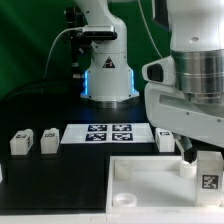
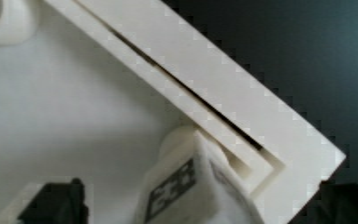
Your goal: Assemble one leg
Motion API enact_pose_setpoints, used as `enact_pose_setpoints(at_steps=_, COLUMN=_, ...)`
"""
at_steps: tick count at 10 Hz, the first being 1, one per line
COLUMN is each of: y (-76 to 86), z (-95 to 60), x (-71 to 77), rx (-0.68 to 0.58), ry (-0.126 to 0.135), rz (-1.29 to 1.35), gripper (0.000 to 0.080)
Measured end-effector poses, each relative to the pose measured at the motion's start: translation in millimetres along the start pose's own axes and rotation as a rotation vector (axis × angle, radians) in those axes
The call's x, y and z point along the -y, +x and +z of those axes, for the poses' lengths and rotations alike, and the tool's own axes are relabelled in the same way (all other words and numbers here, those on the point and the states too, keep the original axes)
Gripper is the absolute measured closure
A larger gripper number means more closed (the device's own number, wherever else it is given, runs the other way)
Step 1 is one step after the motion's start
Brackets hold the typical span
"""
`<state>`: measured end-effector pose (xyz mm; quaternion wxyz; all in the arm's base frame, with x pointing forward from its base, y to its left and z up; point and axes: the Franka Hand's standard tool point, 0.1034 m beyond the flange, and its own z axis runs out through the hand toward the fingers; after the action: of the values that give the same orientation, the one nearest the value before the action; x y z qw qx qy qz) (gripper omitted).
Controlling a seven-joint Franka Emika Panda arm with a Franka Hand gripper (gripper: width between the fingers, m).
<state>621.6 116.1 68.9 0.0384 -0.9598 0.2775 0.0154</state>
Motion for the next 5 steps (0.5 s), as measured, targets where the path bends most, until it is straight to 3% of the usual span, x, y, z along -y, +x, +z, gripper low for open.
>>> enact_pose_setpoints(at_steps=2, y=1.6, z=-3.2, x=1.3, rx=-0.021, ry=-0.027, rz=-0.328, gripper=0.015)
enact_pose_setpoints(at_steps=4, y=2.5, z=-3.8, x=3.8, rx=-0.037, ry=-0.023, rz=-0.397, gripper=0.015)
enact_pose_setpoints(at_steps=5, y=2.7, z=-3.6, x=3.6, rx=-0.037, ry=-0.023, rz=-0.397, gripper=0.0273)
